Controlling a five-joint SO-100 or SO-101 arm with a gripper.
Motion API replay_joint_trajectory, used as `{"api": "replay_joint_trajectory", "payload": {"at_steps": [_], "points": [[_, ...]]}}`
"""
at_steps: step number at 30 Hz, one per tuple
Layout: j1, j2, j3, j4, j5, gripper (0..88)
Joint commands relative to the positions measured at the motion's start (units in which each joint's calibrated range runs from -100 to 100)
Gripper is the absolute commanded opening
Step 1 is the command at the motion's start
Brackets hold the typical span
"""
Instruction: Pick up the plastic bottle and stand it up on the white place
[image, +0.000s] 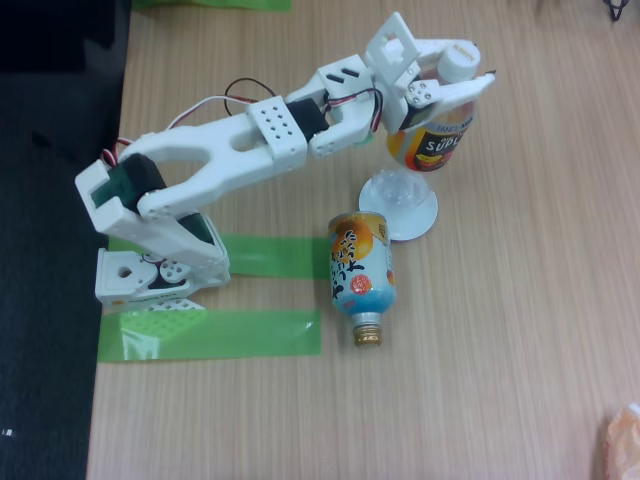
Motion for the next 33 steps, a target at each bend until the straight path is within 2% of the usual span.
{"api": "replay_joint_trajectory", "payload": {"at_steps": [1,17,28,33], "points": [[0.48,-1.0,-0.11,-1.16,0.24,6.5],[3.0,-1.68,1.61,-1.16,0.29,6.5],[3.0,-20.24,9.03,-1.16,0.29,6.5],[2.55,-22.68,10.57,-1.16,0.29,6.5]]}}
